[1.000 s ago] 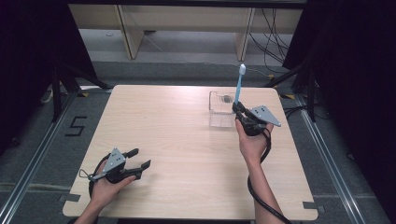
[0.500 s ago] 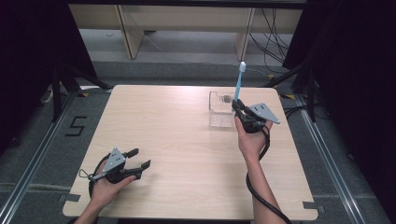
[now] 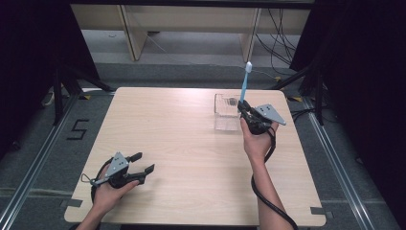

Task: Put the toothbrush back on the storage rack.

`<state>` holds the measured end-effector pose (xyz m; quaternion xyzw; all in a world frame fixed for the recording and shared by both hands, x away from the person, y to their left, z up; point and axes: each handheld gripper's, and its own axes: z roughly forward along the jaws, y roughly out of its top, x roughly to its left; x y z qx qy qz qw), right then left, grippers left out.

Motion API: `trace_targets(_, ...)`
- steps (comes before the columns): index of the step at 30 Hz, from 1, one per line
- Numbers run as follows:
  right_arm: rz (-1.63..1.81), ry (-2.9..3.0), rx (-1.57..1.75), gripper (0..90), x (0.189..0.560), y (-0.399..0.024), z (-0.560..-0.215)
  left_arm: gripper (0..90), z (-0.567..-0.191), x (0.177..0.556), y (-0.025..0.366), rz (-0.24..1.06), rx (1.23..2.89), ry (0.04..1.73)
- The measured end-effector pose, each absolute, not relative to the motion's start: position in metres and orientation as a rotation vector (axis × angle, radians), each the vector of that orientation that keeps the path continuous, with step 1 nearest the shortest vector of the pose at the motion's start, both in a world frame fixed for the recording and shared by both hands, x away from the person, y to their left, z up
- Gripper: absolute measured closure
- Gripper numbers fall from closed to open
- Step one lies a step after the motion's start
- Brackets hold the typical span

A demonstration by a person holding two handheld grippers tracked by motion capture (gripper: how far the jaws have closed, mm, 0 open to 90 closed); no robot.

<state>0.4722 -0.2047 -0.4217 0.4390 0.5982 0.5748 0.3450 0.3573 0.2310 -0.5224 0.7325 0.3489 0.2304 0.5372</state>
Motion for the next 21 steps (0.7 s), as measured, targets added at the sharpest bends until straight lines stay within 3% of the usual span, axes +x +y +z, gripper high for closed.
trace_targets(21, 1.462, 1.52, 1.167, 79.1, 0.483, -0.211, -0.432, 28.6, -0.522, 0.357, 0.231, 0.549, 1.741, 0.829)
